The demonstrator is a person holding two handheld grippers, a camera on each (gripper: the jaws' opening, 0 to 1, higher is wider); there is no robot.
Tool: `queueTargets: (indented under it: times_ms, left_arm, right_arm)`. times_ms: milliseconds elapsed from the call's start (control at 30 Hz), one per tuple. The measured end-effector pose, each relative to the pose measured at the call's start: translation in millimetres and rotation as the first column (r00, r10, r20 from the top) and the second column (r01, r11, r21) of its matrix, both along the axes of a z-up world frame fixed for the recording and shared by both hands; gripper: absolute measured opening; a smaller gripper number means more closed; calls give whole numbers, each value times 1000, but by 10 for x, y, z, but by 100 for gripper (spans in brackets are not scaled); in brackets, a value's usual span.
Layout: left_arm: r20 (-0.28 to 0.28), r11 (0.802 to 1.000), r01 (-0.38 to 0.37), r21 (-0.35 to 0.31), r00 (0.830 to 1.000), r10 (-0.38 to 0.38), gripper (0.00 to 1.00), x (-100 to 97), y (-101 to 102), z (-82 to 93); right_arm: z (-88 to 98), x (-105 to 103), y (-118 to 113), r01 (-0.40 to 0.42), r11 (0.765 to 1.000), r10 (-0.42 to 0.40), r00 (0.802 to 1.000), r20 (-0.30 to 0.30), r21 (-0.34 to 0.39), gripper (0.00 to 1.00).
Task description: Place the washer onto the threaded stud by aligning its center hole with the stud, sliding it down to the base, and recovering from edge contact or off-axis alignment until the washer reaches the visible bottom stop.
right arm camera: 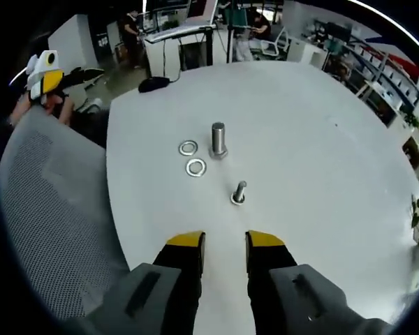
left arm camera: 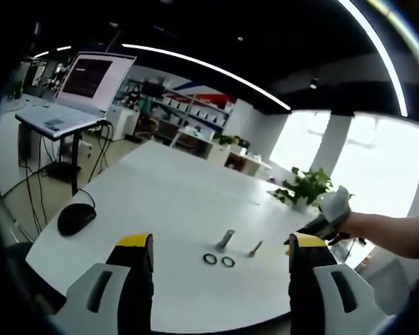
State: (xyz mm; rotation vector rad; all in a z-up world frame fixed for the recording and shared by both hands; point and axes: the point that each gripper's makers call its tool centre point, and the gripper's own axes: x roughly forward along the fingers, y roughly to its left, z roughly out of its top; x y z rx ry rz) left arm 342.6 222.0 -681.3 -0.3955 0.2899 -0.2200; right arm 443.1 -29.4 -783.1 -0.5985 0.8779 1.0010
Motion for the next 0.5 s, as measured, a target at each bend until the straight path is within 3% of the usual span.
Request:
queueTargets:
  times_ms: [67,133,167,233,500]
  left_arm:
    - [18,1000,16,-1,1000,-16,79,-18,-30,39]
    - [162,997,-27,-68,986,38,79,5,48,304]
    - [154,998,-27,-52,987,35,82,3,51,279]
    - [77,999,10,-34,997,-8,84,-13,-11,137]
    - [69,998,42,-38,997,-40,82,-5,-66,122]
  right_arm:
    - [35,-76,-42,7,1000,-7,1000,5,1,25]
    - [78,-158,-64,18,1000,-18,1000,7,13,25]
    - [94,-193,-70,19,1000,-20,1000,8,17,25]
    - [126,-294,-85,20,1000,-20,1000,10,21,25]
    - [178,-660,-240,2,1000,-2,1000,-13,-2,25]
